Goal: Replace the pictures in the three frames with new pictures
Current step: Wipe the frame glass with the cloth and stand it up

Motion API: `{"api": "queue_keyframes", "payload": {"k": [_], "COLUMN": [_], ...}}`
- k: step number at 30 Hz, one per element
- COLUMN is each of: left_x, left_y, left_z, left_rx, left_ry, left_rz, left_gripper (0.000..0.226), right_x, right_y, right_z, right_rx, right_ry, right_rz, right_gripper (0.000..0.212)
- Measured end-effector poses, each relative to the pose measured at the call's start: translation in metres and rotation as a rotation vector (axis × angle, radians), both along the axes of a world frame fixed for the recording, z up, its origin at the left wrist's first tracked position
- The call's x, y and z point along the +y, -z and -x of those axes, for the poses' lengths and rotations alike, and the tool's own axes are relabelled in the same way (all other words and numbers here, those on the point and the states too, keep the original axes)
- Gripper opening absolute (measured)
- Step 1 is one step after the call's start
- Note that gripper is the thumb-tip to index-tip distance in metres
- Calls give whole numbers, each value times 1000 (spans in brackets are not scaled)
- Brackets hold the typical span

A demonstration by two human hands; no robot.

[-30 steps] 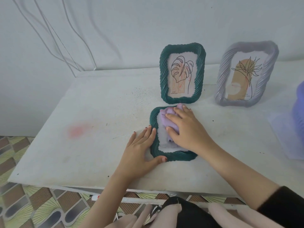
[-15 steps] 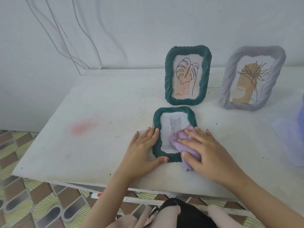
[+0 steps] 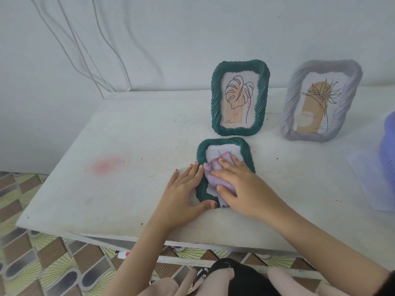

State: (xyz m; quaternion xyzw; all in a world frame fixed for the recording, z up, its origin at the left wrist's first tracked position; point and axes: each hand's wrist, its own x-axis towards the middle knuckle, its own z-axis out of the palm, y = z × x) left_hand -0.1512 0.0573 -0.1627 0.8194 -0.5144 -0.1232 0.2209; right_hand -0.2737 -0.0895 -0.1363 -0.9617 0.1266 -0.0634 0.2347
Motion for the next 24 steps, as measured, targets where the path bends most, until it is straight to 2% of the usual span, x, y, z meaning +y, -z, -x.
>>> {"api": "queue_keyframes", "payload": {"k": [5,9,11,15,17,19,21,24], "left_x": [0,0,-1,-3,-5,-8,-12,-18], "left_y": [1,-2,-5,-12,-15,-19,-28,-49], "left_z": [-1,0,0,5,11,21,33,47], "left_rx": [10,53,65,82,80,116,335,930], "left_ry": [-19,-35,-32,-43,-61,-66,-77,1], "left_rz": [-8,-2,-14,-44,8,148,315,552], "left_gripper": [97,99,101,103,97,87,68,32], "right_x": [-2,-7,-6,-7,-10,-12,-13,-10], "right_y": [-1,-5,-4,-7,-11,-18,-27,-38], "right_z": [34,47,49,46,43,40,38,32], "right_rx": [45,15,36,-139,-231,-289,-349,-484], "right_ry": [-24,176,232,379,452,477,493,493], "right_rz": [116,18,-7,-245,-330,-499,-738,-1181], "right_gripper": [48,36,37,18,23,31,35,28]}}
